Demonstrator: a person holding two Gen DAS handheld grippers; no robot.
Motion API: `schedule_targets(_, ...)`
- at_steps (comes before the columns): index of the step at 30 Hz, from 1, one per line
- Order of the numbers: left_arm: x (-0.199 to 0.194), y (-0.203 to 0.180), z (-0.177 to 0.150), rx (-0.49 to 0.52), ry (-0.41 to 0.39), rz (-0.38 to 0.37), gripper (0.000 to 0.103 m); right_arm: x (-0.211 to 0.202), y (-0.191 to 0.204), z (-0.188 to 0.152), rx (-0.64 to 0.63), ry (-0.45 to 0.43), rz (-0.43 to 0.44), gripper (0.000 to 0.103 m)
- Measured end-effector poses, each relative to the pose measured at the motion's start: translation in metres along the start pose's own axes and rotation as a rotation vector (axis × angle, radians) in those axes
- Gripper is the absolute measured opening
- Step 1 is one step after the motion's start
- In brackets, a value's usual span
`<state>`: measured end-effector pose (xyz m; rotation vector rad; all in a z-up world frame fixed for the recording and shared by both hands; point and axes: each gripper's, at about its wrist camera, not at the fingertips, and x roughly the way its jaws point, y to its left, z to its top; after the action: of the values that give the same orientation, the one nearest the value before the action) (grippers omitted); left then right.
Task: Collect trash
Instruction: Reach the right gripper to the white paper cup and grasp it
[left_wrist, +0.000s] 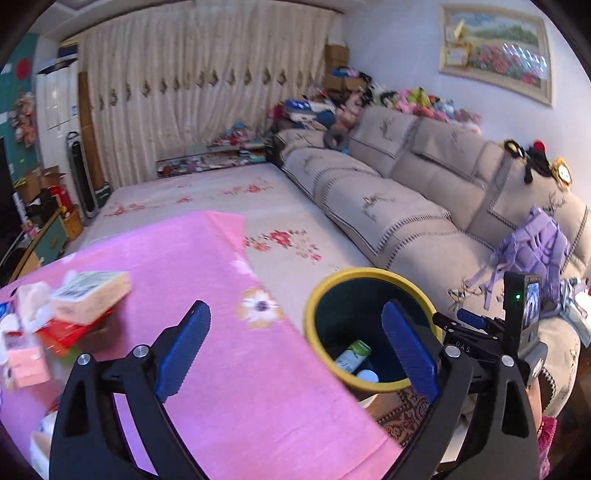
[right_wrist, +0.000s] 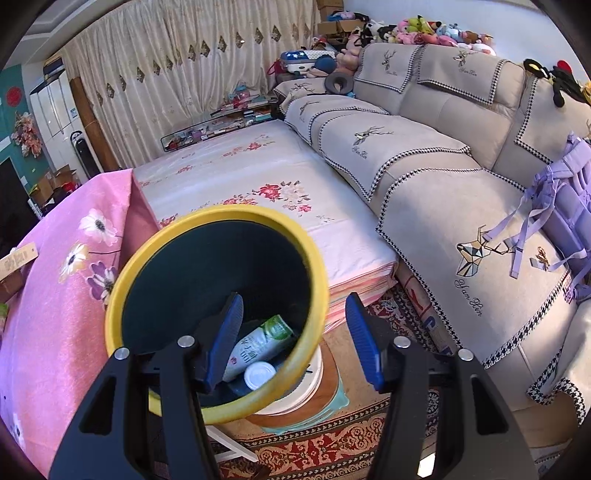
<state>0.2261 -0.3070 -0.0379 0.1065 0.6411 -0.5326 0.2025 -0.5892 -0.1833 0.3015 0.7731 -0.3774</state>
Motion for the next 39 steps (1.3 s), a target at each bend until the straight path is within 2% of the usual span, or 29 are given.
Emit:
schedule_targets(6,-0.076,0.071,-0.022,-0.085,-0.050,0.095,0.094,-0.015,0.054,-0.006,-0.095,-0.006,0.059,0.057)
schedule_targets(12,-0.146,0.134,-0.058,-0.132,-0.088,0.286,0.095,-0.027,0.127,-0.010,-0.202,-0.009,0.150,0.057)
schedule_targets(16,-0.172,0.164,-0.082,-0.150,-0.088,0.373,0.095,-0.034,0.184,-0.010,-0.268,-0.004,0.242,0.057)
schedule_targets(24,-0.197,0.203,-0.108,-0.204,-0.088,0.427,0.095,-0.055,0.304,-0.013,-0.376,0.002,0.413,0.057)
schedule_targets(28,-0.214,0.221,-0.112,-0.216,-0.115,0.480,0.095,-0.078,0.353,-0.035,-0.448,0.017,0.520,0.058)
schedule_targets(35,-0.250,0.248,-0.121,-0.264,-0.150,0.597,0.095,-0.125,0.382,-0.082,-0.576,0.061,0.671,0.058)
schedule_targets(39,-0.272,0.256,-0.125,-0.286,-0.184,0.648,0.095,-0.153,0.390,-0.102,-0.653,0.058,0.772,0.074)
